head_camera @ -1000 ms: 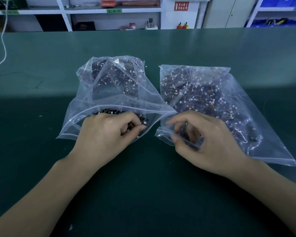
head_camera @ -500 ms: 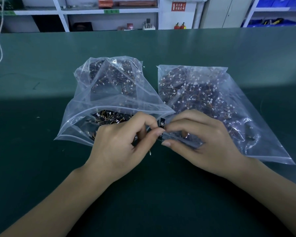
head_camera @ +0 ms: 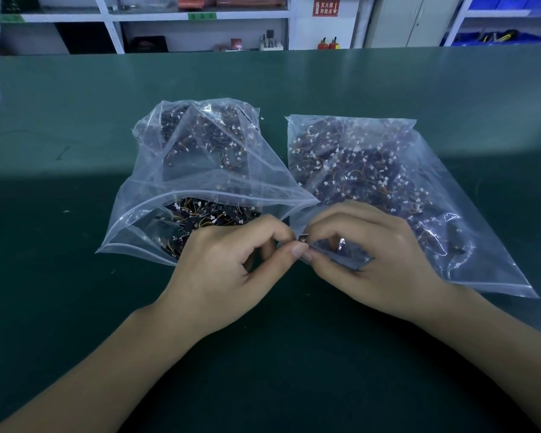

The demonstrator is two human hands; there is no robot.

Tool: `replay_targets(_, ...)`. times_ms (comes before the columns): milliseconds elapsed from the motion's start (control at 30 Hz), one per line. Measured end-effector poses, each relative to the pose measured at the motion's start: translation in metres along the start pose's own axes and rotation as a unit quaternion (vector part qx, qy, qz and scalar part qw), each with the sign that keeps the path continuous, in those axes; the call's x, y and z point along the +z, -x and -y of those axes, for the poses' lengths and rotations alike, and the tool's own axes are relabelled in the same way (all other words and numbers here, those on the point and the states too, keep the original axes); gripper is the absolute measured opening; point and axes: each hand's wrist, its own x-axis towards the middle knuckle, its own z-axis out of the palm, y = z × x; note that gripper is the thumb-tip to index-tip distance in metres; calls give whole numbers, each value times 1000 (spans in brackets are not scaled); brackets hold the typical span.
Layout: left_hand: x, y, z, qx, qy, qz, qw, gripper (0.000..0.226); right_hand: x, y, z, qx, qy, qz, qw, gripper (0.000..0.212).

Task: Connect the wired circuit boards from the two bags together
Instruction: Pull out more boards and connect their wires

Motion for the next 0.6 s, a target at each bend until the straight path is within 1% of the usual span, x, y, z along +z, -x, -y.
replay_targets(67, 1, 0, -1, -3, -1, -14, 1000, 27, 0, 1, 1, 4, 8, -9, 1000, 8)
replay_targets(167, 0, 0, -3, -1, -8, -48, 999, 16, 0, 1, 2, 8, 16, -17, 1000, 8)
replay_targets(233, -1, -1, -2, 20, -1, -59, 998, 11, 0, 0, 3, 10, 16, -14, 1000, 8)
replay_targets(367, -3, -1, -2, 64, -7, -42, 997, 19, -2, -2, 6, 1, 10, -7, 1000, 5)
replay_targets(467, -3, -2, -2, 81, -16, -45, 996, 17, -2, -3, 7, -1, 37, -2, 999, 5)
replay_targets(533, -2, -2, -1, 84, -25, -47, 995, 15, -2, -3, 7, 2, 61, -4, 998, 6)
replay_targets(600, -2, -2, -1, 67, -30, -53, 996, 15, -2, -4, 7, 4, 65, -9, 998, 6)
